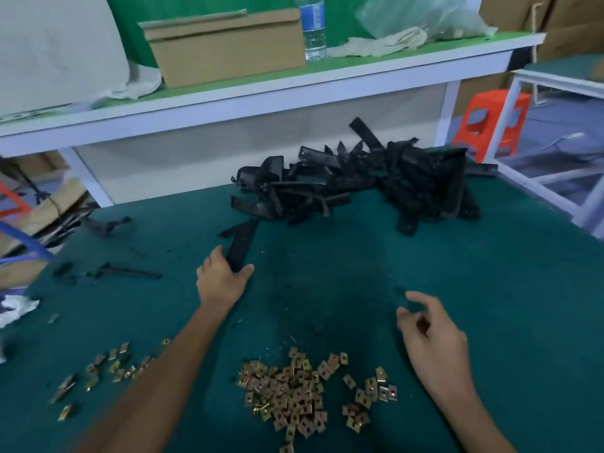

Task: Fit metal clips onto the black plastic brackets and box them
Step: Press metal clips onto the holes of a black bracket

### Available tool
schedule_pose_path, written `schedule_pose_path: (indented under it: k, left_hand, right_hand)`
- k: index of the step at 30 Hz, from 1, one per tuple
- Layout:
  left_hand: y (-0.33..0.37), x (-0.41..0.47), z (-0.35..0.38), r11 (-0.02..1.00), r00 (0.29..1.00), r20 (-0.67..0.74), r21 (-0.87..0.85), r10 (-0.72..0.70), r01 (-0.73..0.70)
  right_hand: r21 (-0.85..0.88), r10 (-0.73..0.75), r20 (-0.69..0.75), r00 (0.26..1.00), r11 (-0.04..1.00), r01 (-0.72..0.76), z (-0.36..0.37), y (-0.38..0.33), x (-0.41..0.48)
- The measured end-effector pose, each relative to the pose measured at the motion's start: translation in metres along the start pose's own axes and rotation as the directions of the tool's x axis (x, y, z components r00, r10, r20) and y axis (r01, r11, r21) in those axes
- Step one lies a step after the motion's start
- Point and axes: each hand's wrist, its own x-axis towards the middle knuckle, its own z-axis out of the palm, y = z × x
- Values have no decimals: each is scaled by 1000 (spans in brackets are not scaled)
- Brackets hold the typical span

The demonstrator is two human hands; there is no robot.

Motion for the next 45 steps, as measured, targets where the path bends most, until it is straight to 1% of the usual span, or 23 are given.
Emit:
schedule_pose_path:
  k: [2, 4, 6, 8, 9, 11, 13, 15, 16, 18, 19, 21, 23, 25, 27, 28, 30, 32, 34, 36, 38, 41, 45]
  left_hand:
    - [2, 10, 3, 992, 999, -13, 121, 32, -30]
    - [7, 11, 1, 986, 994, -82, 159, 72, -58]
    - [18, -3, -3, 990, 977, -166, 60, 138, -129]
    - [37, -41, -7, 945, 935, -218, -113, 279, -308]
    - [46, -68, -7, 899, 908, -206, -179, 364, -400]
    - [62, -132, -4, 806, 832, -105, -208, 545, -554]
    - [74, -185, 9, 749, 744, 98, -154, 661, -645]
    - [80, -216, 25, 726, 670, 306, -120, 676, -678]
    - [81, -221, 30, 716, 639, 372, -115, 673, -688]
    - [82, -218, 32, 690, 608, 402, -91, 685, -718]
    - [79, -212, 30, 691, 622, 380, -67, 685, -720]
    - [70, -199, 26, 718, 688, 309, 23, 657, -696]
    - [57, -190, 23, 752, 738, 306, 95, 602, -653]
    - [51, -188, 22, 767, 737, 366, 86, 569, -635]
    - [52, -191, 22, 775, 728, 371, 35, 576, -631]
    - [55, -192, 21, 780, 730, 362, 12, 580, -626]
    - [60, -193, 20, 800, 742, 344, -49, 575, -598]
    - [60, -193, 17, 818, 758, 318, -132, 570, -560]
    - [57, -192, 13, 841, 797, 276, -245, 537, -482]
    - [55, -185, 4, 863, 857, 232, -345, 460, -369]
    - [52, -173, -4, 874, 904, 199, -397, 379, -279]
    - [50, -157, -16, 847, 935, 161, -491, 317, -202]
    - [59, -142, -25, 802, 958, 83, -569, 275, -181]
  right_hand:
    - [-24, -21, -14, 1000, 1000, 20, 0, -1, 0]
    - [-26, -25, -13, 1000, 999, 25, 1, -4, 1]
    - [-15, -24, 5, 1000, 1000, 24, 1, -6, 1]
    - [-15, -47, 35, 998, 999, 47, 2, -7, 0]
    - [-20, -65, 61, 996, 998, 66, 3, -7, -1]
    - [38, -88, 108, 990, 996, 84, 3, -6, -3]
    - [210, -100, 100, 990, 975, 77, 1, -3, -6]
    - [385, -28, 57, 998, 923, 4, -1, 1, -6]
    - [463, 31, 63, 998, 885, -57, -2, 2, -6]
    - [538, 107, 95, 990, 831, -142, -3, 2, -2]
    - [554, 124, 110, 986, 816, -165, -4, 1, -1]
    - [599, 124, 136, 983, 780, -181, -7, -3, 2]
    - [550, 37, 123, 992, 829, -99, -12, -7, 5]
    - [364, -98, 146, 984, 930, 39, -15, -12, 13]
    - [114, -203, 201, 958, 977, 183, -11, -16, 23]
    - [-16, -244, 239, 940, 967, 255, -7, -18, 27]
    - [-251, -253, 311, 916, 908, 336, 3, -22, 29]
    - [-406, -237, 316, 919, 841, 357, 14, -19, 26]
    - [-504, -242, 294, 925, 783, 365, 24, -15, 21]
    - [-553, -263, 299, 917, 736, 391, 29, -12, 18]
    - [-551, -313, 296, 903, 716, 428, 30, -12, 17]
    - [-548, -434, 293, 852, 654, 521, 30, -11, 13]
    - [-525, -474, 333, 815, 624, 578, 29, -11, 12]
